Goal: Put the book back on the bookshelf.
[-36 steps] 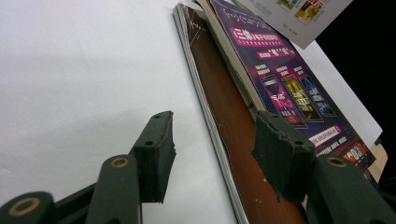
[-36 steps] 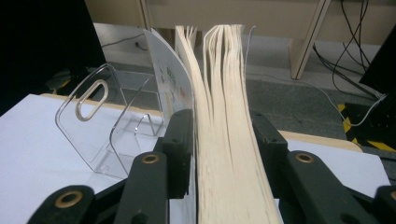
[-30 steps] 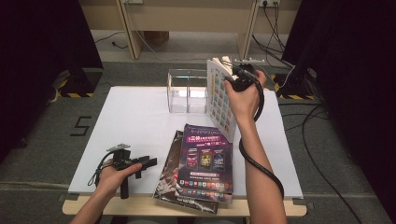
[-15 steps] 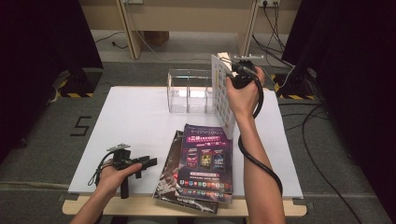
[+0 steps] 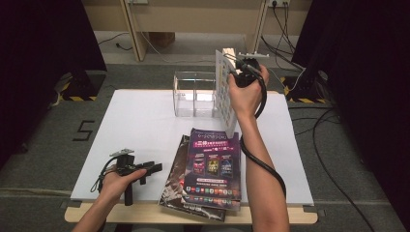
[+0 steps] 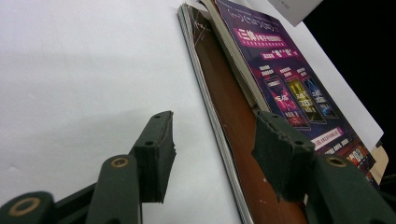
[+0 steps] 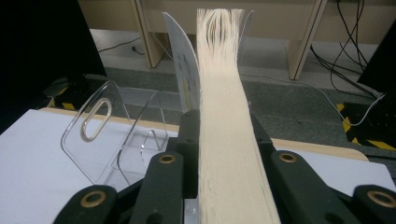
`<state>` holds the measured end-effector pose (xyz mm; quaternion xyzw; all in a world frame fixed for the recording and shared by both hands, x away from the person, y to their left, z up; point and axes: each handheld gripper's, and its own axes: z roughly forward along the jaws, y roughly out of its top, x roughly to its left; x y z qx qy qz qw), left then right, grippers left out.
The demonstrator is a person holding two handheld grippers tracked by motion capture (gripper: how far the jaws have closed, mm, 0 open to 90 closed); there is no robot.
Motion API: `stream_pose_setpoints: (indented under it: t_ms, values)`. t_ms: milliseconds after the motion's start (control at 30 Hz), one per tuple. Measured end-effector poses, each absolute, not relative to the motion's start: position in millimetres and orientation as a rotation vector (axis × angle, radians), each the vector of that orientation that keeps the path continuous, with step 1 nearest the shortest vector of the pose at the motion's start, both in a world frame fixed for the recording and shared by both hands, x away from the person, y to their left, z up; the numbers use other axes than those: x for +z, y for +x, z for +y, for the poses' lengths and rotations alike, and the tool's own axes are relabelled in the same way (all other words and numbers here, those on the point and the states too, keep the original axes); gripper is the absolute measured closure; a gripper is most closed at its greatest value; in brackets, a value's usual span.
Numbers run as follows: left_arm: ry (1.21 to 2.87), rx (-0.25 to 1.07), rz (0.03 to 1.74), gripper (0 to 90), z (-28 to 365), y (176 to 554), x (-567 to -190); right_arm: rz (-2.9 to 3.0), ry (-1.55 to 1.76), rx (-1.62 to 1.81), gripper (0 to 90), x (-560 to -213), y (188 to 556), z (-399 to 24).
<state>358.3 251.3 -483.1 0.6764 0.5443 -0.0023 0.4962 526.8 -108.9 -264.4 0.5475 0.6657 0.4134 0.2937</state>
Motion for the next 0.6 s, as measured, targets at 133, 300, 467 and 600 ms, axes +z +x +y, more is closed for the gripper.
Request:
stream_pose_setpoints:
  t_ms: [133, 300, 467, 600]
  values:
    - [1.637, -0.005, 1.317, 47.3, 251.3, 358.1, -482.8, 1.761, 1.457, 1.116, 74.1, -263.1, 530.3, -106.6]
    - [1.637, -0.007, 1.319, 47.2, 251.6, 358.1, -483.2, 1.755, 1.452, 1.122, 74.2, -264.8, 537.0, -106.0]
    - [1.635, -0.010, 1.318, 47.2, 251.6, 358.7, -483.5, 1.748, 1.449, 1.119, 74.2, -266.7, 541.2, -106.1]
    - [1.637, -0.007, 1.321, 47.2, 251.7, 358.6, -483.9, 1.736, 1.454, 1.121, 74.2, -267.3, 544.4, -107.0]
